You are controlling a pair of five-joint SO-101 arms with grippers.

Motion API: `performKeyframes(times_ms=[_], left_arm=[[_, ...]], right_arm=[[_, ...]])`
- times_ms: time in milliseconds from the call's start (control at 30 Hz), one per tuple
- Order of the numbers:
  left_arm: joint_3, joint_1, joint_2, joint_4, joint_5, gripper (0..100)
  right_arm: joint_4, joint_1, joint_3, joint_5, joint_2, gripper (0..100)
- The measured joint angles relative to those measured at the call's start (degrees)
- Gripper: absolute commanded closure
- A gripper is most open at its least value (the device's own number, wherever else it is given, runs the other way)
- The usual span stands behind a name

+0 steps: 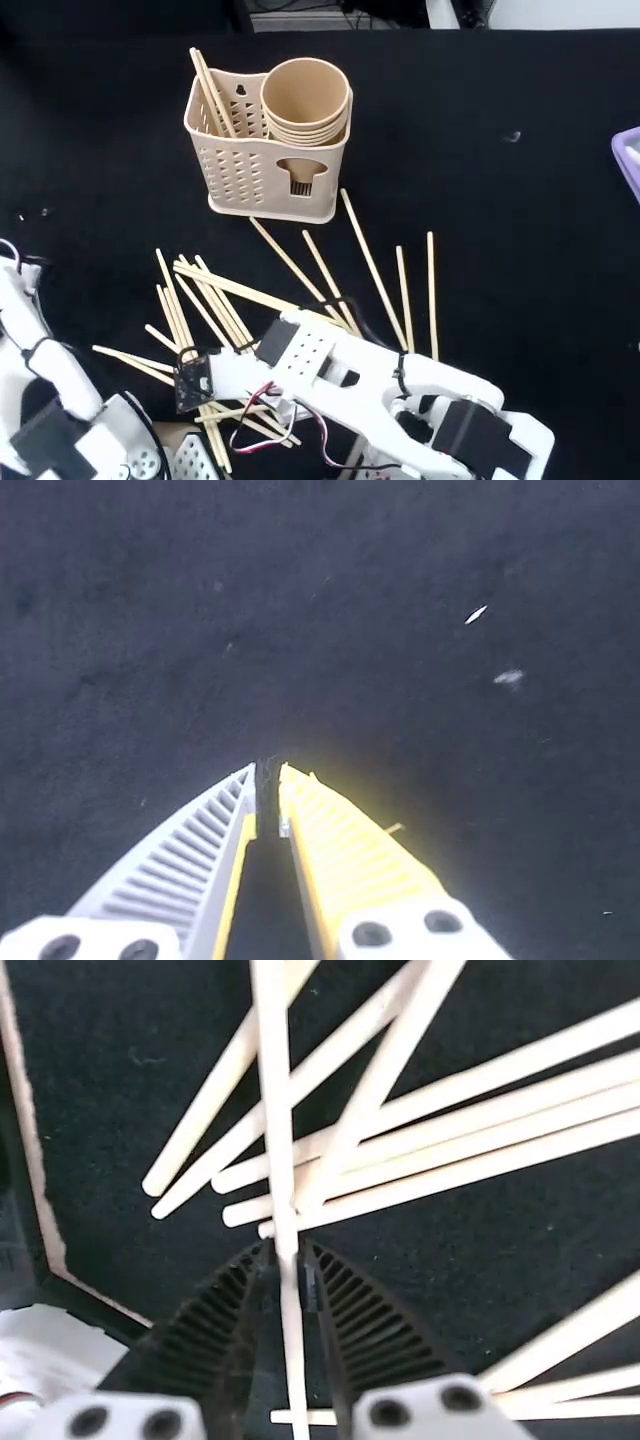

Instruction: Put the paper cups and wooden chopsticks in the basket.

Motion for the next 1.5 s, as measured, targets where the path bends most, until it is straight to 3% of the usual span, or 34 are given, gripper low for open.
performKeyframes(times_ms=[200,633,900,1133,1300,1500], left_arm=[[4.40,0.09,-3.25,-4.57,-0.09,95],[4.84,0.09,-3.43,-5.63,-0.09,95],[4.84,0.09,-3.43,-5.63,-0.09,95],[4.84,0.09,-3.43,-5.63,-0.09,95],[4.84,0.09,-3.43,-5.63,-0.09,95],[4.84,0.09,-3.43,-5.63,-0.09,95]], right_arm=[[-0.09,0.00,0.00,0.00,0.00,85.6],[-9.85,0.70,0.00,0.00,0.00,86.5],[-8.70,8.53,-7.74,0.00,0.00,86.5],[-8.00,8.97,-8.09,-2.55,0.18,85.8],[-7.82,8.97,-7.91,-3.34,0.26,76.1],[-7.74,6.51,-8.26,-6.15,0.26,75.5]])
